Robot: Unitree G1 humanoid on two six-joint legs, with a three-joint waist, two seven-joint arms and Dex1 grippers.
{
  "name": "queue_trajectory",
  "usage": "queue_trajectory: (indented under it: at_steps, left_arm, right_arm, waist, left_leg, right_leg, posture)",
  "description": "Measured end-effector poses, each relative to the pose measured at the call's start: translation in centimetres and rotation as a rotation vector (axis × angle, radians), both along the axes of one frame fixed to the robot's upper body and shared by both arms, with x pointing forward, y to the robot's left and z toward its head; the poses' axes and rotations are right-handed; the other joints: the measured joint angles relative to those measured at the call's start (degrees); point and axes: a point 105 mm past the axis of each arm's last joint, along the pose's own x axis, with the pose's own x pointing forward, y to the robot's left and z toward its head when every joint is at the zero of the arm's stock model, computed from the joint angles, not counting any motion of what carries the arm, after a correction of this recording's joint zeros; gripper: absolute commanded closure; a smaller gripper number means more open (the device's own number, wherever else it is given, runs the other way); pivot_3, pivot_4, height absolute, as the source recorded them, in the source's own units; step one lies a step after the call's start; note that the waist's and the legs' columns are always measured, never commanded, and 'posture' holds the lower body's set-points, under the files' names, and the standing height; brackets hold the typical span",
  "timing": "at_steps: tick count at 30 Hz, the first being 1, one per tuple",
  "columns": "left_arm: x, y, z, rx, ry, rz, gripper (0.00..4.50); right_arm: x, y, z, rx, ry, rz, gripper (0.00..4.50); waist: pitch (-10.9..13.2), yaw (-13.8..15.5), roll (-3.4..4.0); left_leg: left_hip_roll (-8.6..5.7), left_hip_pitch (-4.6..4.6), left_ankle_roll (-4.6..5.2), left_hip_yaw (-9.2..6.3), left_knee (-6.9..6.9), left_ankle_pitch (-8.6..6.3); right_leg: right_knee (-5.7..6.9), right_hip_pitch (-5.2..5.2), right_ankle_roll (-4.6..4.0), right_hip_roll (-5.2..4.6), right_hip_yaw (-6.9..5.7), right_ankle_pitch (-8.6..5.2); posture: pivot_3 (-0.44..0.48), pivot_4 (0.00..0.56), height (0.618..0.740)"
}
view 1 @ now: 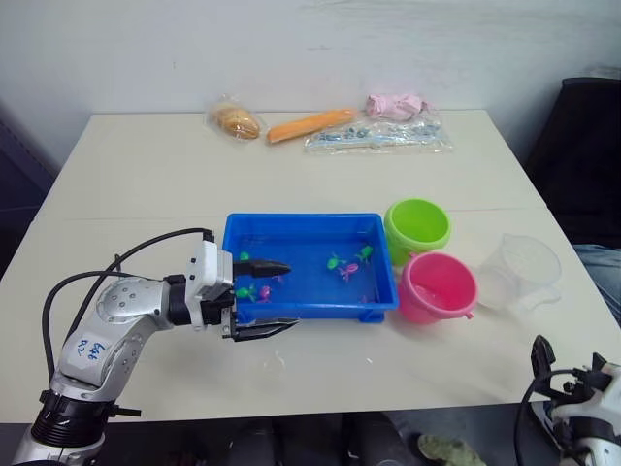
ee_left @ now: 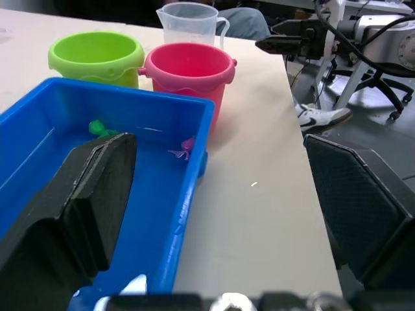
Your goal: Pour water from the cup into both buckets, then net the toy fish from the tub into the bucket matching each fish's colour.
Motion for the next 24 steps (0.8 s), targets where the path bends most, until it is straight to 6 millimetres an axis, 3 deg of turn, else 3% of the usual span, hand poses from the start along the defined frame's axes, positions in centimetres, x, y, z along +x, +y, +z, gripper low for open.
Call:
queue_trajectory:
  at_steps: [4,8,24]
  left_arm:
    - [0.0,-0.2,0.0,0.0,-0.015,-0.001,0.06]
    - [0.2,-0.2,0.0,0.004,-0.03,0.01,0.06]
    - [0.3,0.1,-0.4,0.004,-0.035,0.047,0.06]
  right_arm:
    - [2.8,0.3,0.3,0.026,-0.048,0.024,0.0]
    - [4.0,-0.2,0.1,0.025,-0.043,0.021,0.0]
    - [4.9,-2.4,-0.3,0.031,-0.03,-0.083,0.0]
  waist:
    - [0.08,0.42,0.17]
    - [0.09,1.04,0.21]
    - [0.08,0.26,0.25]
  left_leg:
    - [-0.02,0.03,-0.01,-0.02,0.07,0.02]
    - [-0.07,0.04,0.02,-0.09,0.18,0.07]
    - [-0.06,0.1,0.02,-0.06,0.2,0.14]
  right_leg:
    - [0.13,0.0,0.06,-0.01,0.03,-0.04]
    - [0.35,0.0,0.05,-0.06,0.08,-0.09]
    - [0.49,0.0,0.05,-0.1,0.14,-0.09]
  posture:
    - [0.0,0.15,0.74]
    - [0.0,0.15,0.74]
    - [0.0,0.15,0.74]
